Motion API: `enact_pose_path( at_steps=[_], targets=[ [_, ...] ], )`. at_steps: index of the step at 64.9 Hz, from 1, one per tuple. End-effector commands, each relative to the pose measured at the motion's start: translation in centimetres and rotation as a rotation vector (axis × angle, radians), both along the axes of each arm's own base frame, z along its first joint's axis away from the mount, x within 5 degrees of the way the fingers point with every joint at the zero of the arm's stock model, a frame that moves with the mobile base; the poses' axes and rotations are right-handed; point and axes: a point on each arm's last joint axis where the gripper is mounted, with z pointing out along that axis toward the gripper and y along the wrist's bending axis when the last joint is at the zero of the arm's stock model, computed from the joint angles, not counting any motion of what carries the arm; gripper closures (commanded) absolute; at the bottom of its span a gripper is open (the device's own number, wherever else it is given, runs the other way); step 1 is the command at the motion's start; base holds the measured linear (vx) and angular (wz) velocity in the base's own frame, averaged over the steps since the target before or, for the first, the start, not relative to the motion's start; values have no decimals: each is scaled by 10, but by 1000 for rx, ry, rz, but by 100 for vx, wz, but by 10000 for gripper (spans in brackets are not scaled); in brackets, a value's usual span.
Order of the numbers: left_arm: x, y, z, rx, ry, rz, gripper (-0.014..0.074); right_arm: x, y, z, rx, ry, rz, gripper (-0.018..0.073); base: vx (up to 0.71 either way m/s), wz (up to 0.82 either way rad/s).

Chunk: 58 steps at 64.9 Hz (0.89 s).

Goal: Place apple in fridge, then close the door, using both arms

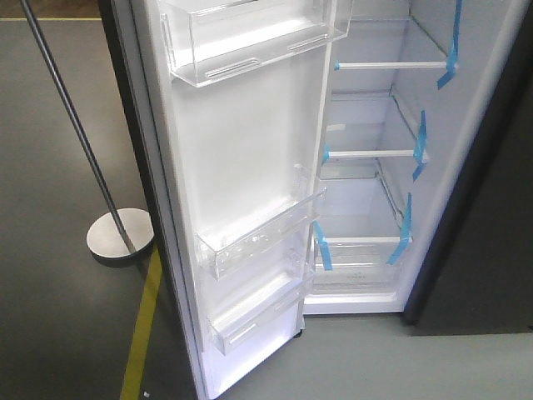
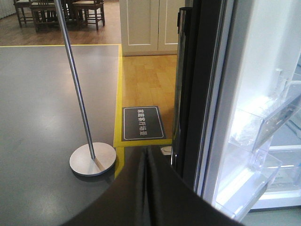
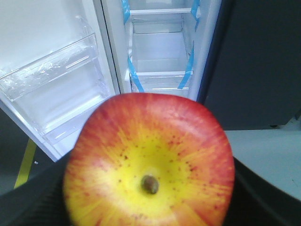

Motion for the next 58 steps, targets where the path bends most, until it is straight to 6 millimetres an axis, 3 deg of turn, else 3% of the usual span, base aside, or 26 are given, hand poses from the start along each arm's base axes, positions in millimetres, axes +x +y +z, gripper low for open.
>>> enact_pose_path(
  at_steps=[1,58],
  targets=[
    [1,-1,0,-16,-63,-10,602,3,0,12,-6,-91,0,424,5,0],
    [1,-1,0,-16,-63,-10,602,3,0,12,-6,-91,0,424,5,0]
  ],
)
